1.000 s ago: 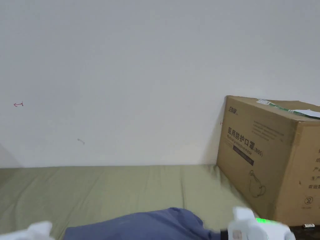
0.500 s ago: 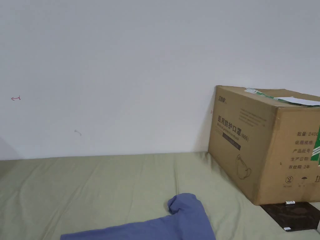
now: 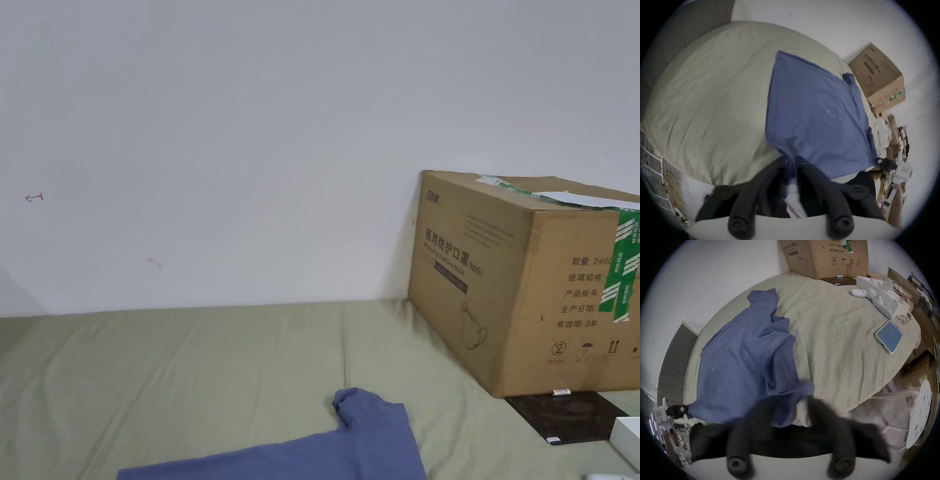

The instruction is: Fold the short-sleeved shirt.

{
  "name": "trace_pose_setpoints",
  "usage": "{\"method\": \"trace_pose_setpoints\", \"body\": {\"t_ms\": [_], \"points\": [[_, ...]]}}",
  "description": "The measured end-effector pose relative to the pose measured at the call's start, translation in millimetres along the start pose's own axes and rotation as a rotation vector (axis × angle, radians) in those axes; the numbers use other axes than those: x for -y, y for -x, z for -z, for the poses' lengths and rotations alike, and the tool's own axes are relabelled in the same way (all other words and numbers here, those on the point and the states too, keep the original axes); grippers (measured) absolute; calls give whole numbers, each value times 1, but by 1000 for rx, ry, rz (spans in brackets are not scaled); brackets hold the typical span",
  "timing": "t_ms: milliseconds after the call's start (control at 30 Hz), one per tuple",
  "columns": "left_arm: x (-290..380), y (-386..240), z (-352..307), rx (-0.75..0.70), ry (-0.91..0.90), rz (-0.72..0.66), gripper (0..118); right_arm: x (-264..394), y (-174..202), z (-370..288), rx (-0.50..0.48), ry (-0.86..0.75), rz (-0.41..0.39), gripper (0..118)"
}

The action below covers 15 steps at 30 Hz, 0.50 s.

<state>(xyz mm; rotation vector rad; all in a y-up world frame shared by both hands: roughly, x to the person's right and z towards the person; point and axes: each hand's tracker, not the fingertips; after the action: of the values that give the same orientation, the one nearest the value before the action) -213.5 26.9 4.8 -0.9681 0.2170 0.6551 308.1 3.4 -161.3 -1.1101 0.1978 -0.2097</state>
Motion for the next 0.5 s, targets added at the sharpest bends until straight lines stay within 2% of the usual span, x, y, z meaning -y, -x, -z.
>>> {"method": "trace_pose_setpoints", "body": {"t_ms": [33, 67, 100, 200, 333, 367, 400, 433, 467, 500], "points": [[0, -1, -4, 13, -13, 1, 68, -1, 1, -3, -4, -7, 9, 96], [0, -3, -6, 29, -16, 9, 103, -1, 3, -8, -13, -30, 17, 100], [0, -8, -11, 44, -30, 24, 118, -4, 8, -16, -21, -66, -8, 100], [-6, -21, -32, 38, -130, 109, 116, -13, 27, -42, -13, -176, -87, 100], [-10, -42, -63, 72, -344, 186, 116, -24, 56, -85, -125, -413, -148, 98], [-11, -47, -71, 81, -398, 190, 114, -26, 64, -96, -175, -476, -163, 92], [-12, -51, -78, 97, -442, 191, 103, -29, 71, -105, -217, -527, -183, 74], [-14, -54, -82, 119, -481, 191, 85, -31, 77, -110, -250, -563, -195, 49], [-17, -57, -86, 137, -523, 191, 58, -37, 85, -112, -257, -591, -212, 11], [-22, -61, -88, 129, -552, 195, 15, -42, 95, -111, -228, -607, -230, 0]]}}
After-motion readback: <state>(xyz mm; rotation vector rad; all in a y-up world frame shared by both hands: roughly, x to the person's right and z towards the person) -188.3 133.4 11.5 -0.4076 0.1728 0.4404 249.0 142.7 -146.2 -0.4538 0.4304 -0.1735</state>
